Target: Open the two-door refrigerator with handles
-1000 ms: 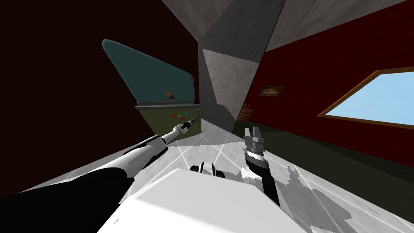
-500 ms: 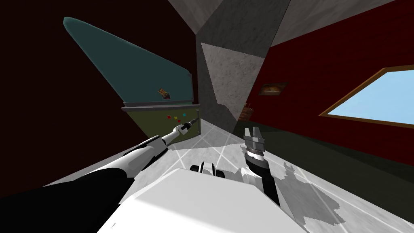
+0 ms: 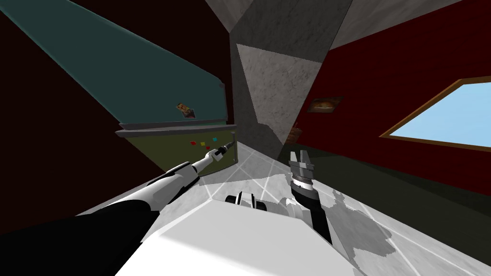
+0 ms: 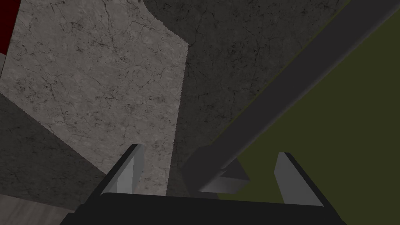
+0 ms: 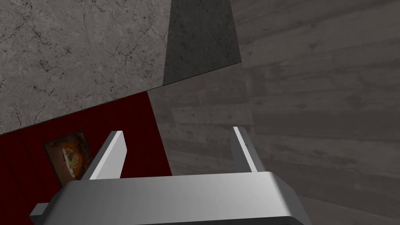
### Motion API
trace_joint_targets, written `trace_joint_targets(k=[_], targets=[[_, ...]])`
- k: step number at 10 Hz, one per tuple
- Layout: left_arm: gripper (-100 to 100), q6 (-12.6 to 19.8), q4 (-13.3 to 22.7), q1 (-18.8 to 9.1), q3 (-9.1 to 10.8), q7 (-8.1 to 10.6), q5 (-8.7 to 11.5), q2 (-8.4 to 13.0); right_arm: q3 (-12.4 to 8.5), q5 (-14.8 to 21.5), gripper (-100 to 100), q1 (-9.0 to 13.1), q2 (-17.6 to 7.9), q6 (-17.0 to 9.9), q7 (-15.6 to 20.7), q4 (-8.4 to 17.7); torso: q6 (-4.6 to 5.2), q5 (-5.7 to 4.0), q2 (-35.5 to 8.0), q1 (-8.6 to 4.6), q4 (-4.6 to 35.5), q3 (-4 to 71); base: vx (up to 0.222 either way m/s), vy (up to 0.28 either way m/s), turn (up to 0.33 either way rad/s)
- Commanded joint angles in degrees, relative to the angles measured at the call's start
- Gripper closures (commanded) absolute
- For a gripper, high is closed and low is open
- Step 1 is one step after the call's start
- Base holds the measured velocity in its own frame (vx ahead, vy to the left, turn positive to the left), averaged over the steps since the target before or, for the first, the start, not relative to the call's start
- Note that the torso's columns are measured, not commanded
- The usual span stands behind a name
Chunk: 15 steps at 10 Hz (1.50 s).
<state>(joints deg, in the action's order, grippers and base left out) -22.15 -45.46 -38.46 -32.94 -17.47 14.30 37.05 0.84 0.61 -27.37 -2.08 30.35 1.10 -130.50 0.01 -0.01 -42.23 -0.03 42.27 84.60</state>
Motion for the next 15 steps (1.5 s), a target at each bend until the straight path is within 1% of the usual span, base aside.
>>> trace_joint_targets(k=[1,3,5,6,7,8,13,15], targets=[[-100,-0.9,0.3,0.8,0.16,-0.74,-0.6,-0.6,0.0,0.0,0,0.0,0.0,0.0,0.0,0.0,0.0,0.01,0.0,0.03,0.0,0.0,0.256,0.074,-0.056],[-100,-1.5,0.7,1.3,0.27,-1.22,-1.0,-1.0,0.0,0.0,0,0.0,0.0,0.0,0.0,0.0,-0.02,0.04,-0.1,0.14,0.0,-0.1,0.194,0.11,-0.051],[-100,-1.0,0.1,1.3,0.33,-1.13,-0.9,-0.7,0.0,0.0,0,0.0,0.0,0.0,0.0,0.0,-0.01,-0.03,-0.4,-0.15,0.1,-0.3,0.054,0.026,-0.003],[100,-1.0,0.1,1.3,0.33,-1.13,-0.9,-0.7,0.0,0.0,0,0.0,0.0,0.0,0.0,0.0,0.0,-0.06,-0.5,-0.2,0.2,-0.3,0.01,0.005,-0.001],[100,-1.5,-1.6,1.0,-1.94,-0.46,-0.5,-0.3,0.0,0.0,0,0.0,0.0,0.0,0.0,0.0,-0.01,-0.04,-0.3,-0.11,0.1,-0.2,-0.164,0.03,-0.007],[100,-1.5,-1.6,1.0,-1.94,-0.46,-0.5,-0.3,0.0,0.0,0,0.1,0.0,0.0,0.0,0.0,0.17,0.17,-0.6,0.08,0.0,-0.3,-0.254,0.016,-0.041],[100,-2.7,-5.7,0.4,-7.6,1.23,0.4,0.8,0.0,0.0,0,0.1,0.0,0.0,0.0,0.0,-0.18,0.06,-0.3,0.25,0.3,-0.2,-0.235,0.064,-0.037],[100,-3.2,-7.4,0.2,-9.87,1.9,0.8,1.2,0.0,0.0,0,0.1,0.0,0.0,0.0,0.0,-0.16,0.06,-0.3,0.16,0.2,-0.2,-0.262,0.043,-0.017]])
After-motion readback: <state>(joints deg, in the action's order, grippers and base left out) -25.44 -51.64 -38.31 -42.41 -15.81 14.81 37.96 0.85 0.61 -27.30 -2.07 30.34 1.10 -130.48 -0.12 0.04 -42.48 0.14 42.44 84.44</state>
